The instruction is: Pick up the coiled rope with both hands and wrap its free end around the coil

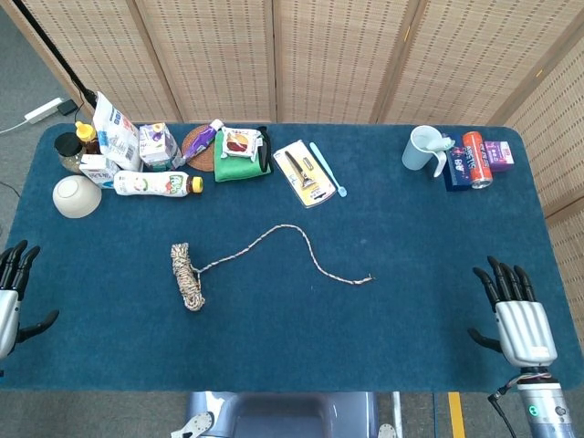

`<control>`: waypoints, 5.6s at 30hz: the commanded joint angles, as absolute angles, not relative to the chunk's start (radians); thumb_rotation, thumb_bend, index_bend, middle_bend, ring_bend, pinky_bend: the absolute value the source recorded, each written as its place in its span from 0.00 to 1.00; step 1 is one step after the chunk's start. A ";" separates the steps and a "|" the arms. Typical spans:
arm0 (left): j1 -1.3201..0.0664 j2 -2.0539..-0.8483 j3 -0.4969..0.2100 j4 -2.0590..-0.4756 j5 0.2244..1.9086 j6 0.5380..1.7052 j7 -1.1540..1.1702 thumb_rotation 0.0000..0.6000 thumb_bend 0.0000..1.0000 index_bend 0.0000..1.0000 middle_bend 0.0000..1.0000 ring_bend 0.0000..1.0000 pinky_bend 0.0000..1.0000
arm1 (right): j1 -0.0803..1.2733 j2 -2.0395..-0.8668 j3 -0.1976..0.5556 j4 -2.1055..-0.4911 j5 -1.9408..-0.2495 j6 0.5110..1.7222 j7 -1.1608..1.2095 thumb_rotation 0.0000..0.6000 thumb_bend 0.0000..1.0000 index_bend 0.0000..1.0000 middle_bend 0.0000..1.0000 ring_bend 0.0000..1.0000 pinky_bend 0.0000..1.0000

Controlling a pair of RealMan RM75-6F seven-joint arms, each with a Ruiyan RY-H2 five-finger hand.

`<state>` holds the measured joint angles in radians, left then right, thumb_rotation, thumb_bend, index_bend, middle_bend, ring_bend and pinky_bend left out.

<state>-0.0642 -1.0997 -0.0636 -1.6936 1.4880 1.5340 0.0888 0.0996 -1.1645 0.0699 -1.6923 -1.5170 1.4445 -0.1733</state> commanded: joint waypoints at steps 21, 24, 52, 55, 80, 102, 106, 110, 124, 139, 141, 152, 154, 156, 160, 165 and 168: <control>-0.091 -1.102 -0.078 -1.691 1.419 1.466 0.102 1.00 0.15 0.00 0.00 0.00 0.00 | 0.416 -1.325 0.191 -1.704 -1.246 1.023 -0.300 1.00 0.32 0.33 0.00 0.00 0.00; -0.096 -1.104 -0.079 -1.690 1.409 1.454 0.106 1.00 0.16 0.00 0.00 0.00 0.00 | 0.441 -1.355 0.200 -1.697 -1.207 1.003 -0.320 1.00 0.34 0.33 0.00 0.00 0.00; -0.113 -1.101 -0.087 -1.687 1.362 1.415 0.107 1.00 0.15 0.00 0.00 0.00 0.00 | 0.638 -1.647 0.227 -1.533 -0.957 0.966 -0.475 1.00 0.36 0.37 0.00 0.00 0.00; -0.114 -1.099 -0.087 -1.685 1.359 1.410 0.101 1.00 0.15 0.00 0.00 0.00 0.00 | 0.650 -1.666 0.227 -1.504 -0.944 0.965 -0.479 1.00 0.36 0.38 0.00 0.00 0.00; -0.122 -1.096 -0.088 -1.686 1.336 1.394 0.094 1.00 0.15 0.00 0.00 0.00 0.00 | 0.672 -1.708 0.208 -1.417 -0.922 0.970 -0.428 1.00 0.37 0.43 0.00 0.00 0.00; -0.125 -1.096 -0.085 -1.688 1.334 1.392 0.095 1.00 0.15 0.00 0.00 0.00 0.00 | 0.674 -1.706 0.195 -1.401 -0.926 0.975 -0.415 1.00 0.42 0.53 0.00 0.00 0.00; -0.125 -1.096 -0.084 -1.688 1.335 1.393 0.097 1.00 0.16 0.00 0.00 0.00 0.00 | 0.675 -1.706 0.194 -1.400 -0.927 0.976 -0.414 1.00 0.42 0.53 0.00 0.00 0.00; -0.126 -1.097 -0.083 -1.687 1.334 1.392 0.099 1.00 0.15 0.00 0.00 0.00 0.00 | 0.677 -1.712 0.190 -1.392 -0.928 0.978 -0.422 1.00 0.42 0.53 0.00 0.00 0.00; -0.128 -1.100 -0.082 -1.686 1.333 1.390 0.105 1.00 0.15 0.00 0.00 0.00 0.00 | 0.673 -1.714 0.187 -1.383 -0.933 0.983 -0.413 1.00 0.44 0.58 0.00 0.00 0.00; -0.131 -1.106 -0.079 -1.685 1.332 1.388 0.116 1.00 0.16 0.00 0.00 0.00 0.00 | 0.658 -1.692 0.185 -1.405 -0.958 1.000 -0.390 1.00 0.46 0.59 0.00 0.00 0.00; -0.132 -1.108 -0.079 -1.684 1.332 1.385 0.117 1.00 0.16 0.00 0.00 0.00 0.00 | 0.656 -1.686 0.186 -1.414 -0.966 1.004 -0.385 1.00 0.46 0.60 0.00 0.00 0.00; -0.162 -1.128 -0.076 -1.629 1.402 1.373 0.065 1.00 0.15 0.00 0.00 0.00 0.00 | 0.653 -1.621 0.201 -1.491 -1.000 1.034 -0.391 1.00 0.47 0.60 0.00 0.00 0.00; -0.176 -1.134 -0.070 -1.606 1.442 1.372 0.065 1.00 0.15 0.00 0.00 0.00 0.00 | 0.652 -1.606 0.202 -1.507 -1.005 1.039 -0.397 1.00 0.47 0.60 0.00 0.00 0.00; -0.196 -1.138 -0.061 -1.573 1.494 1.369 0.076 1.00 0.16 0.00 0.00 0.00 0.00 | 0.652 -1.591 0.202 -1.522 -1.005 1.044 -0.407 1.00 0.47 0.60 0.00 0.00 0.00; -0.243 -1.137 -0.036 -1.501 1.619 1.364 0.072 1.00 0.16 0.00 0.00 0.00 0.00 | 0.651 -1.572 0.203 -1.538 -0.999 1.049 -0.422 1.00 0.47 0.60 0.00 0.00 0.00; -0.297 -1.147 -0.007 -1.405 1.753 1.377 0.051 1.00 0.17 0.00 0.00 0.00 0.00 | 0.650 -1.559 0.209 -1.542 -0.985 1.056 -0.427 1.00 0.47 0.60 0.00 0.00 0.00; -0.314 -1.152 0.003 -1.377 1.789 1.380 0.040 1.00 0.18 0.00 0.00 0.00 0.00 | 0.649 -1.553 0.210 -1.544 -0.981 1.060 -0.429 1.00 0.47 0.60 0.00 0.00 0.00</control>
<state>-0.2994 -1.1471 -0.0082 -1.3933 1.7716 1.3765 0.0495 0.6488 -1.5531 0.2096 -1.5441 -0.9805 1.0599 -0.4286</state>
